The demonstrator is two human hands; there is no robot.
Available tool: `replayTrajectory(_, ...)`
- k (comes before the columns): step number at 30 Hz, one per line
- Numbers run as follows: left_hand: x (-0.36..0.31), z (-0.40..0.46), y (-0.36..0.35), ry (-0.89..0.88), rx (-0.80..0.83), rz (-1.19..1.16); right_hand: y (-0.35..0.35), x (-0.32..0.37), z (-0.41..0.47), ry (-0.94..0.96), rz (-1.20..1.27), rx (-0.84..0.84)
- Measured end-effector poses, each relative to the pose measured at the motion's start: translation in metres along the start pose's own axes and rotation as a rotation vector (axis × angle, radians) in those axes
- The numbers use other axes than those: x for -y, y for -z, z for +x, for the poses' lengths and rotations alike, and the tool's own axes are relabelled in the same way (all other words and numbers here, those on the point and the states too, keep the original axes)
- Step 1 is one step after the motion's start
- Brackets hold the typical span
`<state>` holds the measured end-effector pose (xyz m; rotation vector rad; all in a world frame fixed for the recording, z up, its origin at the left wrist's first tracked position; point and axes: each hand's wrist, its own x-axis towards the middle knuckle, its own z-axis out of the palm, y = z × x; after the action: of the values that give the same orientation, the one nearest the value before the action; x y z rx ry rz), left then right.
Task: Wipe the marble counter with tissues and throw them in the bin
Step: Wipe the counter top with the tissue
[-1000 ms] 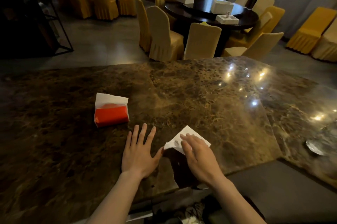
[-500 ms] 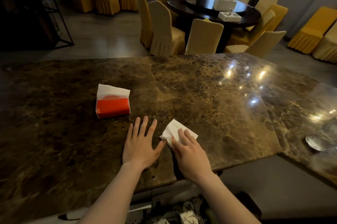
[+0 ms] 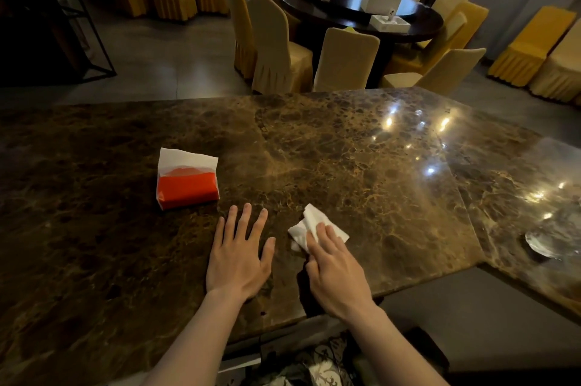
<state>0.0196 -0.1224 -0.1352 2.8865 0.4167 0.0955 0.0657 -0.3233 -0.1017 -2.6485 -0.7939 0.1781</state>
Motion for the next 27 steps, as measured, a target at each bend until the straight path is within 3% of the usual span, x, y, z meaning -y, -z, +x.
replayTrajectory(5, 0.000, 0.000, 0.001, -0.002, 0.001, 0.002, 0.017, 0.002, 0.004, 0.141, -0.073, -0.031)
replayTrajectory(9, -0.001, -0.001, 0.003, 0.000, 0.004, 0.004, 0.042, -0.005, 0.022, -0.037, -0.031, -0.099)
replayTrajectory(12, -0.002, -0.002, 0.005, 0.001, 0.000, -0.016, 0.051, -0.007, 0.029, -0.219, 0.167, -0.277)
replayTrajectory(15, -0.003, -0.001, 0.006, 0.007, -0.003, -0.022, 0.058, -0.002, 0.029, -0.220, 0.215, -0.471)
replayTrajectory(17, -0.002, -0.002, 0.006, 0.001, 0.005, -0.014, 0.058, 0.011, 0.023, -0.093, 0.176, -0.398)
replayTrajectory(20, -0.001, -0.001, 0.006, -0.001, 0.004, -0.018, 0.044, 0.030, 0.010, 0.067, 0.079, -0.050)
replayTrajectory(21, -0.001, -0.001, 0.006, -0.003, 0.008, -0.013, 0.041, 0.031, 0.009, 0.062, 0.101, -0.002)
replayTrajectory(23, -0.001, 0.000, 0.004, -0.004, 0.015, 0.005, 0.042, 0.024, 0.014, -0.019, 0.225, -0.114)
replayTrajectory(25, -0.002, 0.001, 0.004, 0.003, 0.016, 0.012, 0.042, 0.009, 0.022, -0.049, 0.173, -0.237)
replayTrajectory(27, -0.001, 0.001, 0.004, -0.001, 0.015, 0.003, 0.035, 0.001, 0.026, 0.036, 0.042, -0.123)
